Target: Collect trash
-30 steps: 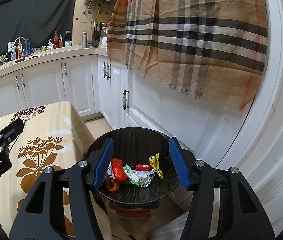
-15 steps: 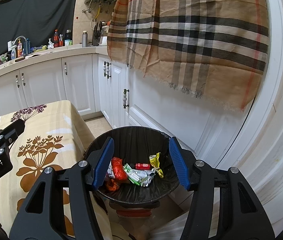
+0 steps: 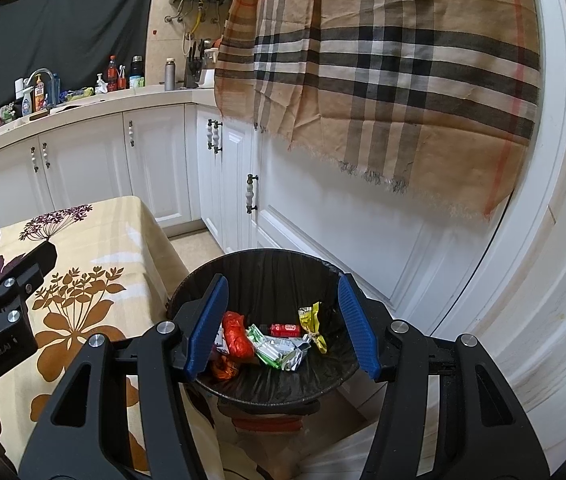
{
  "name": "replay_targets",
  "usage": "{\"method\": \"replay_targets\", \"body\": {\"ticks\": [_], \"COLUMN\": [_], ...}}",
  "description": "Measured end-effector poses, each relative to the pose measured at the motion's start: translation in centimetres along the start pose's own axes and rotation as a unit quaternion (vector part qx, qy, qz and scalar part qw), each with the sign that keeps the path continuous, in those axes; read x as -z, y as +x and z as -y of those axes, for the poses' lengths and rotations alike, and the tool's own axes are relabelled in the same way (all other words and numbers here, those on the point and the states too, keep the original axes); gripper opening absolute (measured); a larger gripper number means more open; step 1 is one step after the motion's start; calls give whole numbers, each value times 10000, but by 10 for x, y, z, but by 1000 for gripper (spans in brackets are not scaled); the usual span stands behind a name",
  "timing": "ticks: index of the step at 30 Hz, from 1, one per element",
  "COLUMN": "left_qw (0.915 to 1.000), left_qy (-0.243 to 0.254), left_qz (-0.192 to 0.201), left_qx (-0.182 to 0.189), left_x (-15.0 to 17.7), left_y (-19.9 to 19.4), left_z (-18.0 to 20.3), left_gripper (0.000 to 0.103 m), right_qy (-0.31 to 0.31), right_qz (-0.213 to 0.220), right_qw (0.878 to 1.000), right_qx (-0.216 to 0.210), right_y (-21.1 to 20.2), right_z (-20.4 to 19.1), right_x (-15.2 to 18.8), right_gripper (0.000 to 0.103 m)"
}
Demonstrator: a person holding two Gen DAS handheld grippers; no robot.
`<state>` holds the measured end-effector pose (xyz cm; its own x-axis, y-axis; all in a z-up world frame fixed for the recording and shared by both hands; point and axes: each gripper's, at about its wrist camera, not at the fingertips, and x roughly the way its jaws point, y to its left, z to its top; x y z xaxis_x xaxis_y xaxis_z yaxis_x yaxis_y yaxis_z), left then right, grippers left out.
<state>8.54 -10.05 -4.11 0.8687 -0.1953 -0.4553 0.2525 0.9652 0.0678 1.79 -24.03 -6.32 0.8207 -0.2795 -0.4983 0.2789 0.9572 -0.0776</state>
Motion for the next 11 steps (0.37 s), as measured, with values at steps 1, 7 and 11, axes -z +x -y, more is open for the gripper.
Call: {"method": "replay_targets", "body": {"ticks": [1,7,11], "left_qw": [10000,9999,9994], "left_qy": [-20,-32,-97], "left_qz": [-13,-120,-305], "left_qx": [22,-61,-109], "left_x": [0,0,4], "left_y": [0,2,4], "left_z": [-1,-5,-13], "left_gripper": [86,86,86], "right_qy": [0,-9,-60], "right_qz": [0,-2,11], "right_qw": [10000,10000,10000], "right_qx": [-2,-11,-63], "right_y": [0,0,0], "right_z": [0,0,-4], "right_x": [0,0,1], "right_gripper": [56,56,56]}}
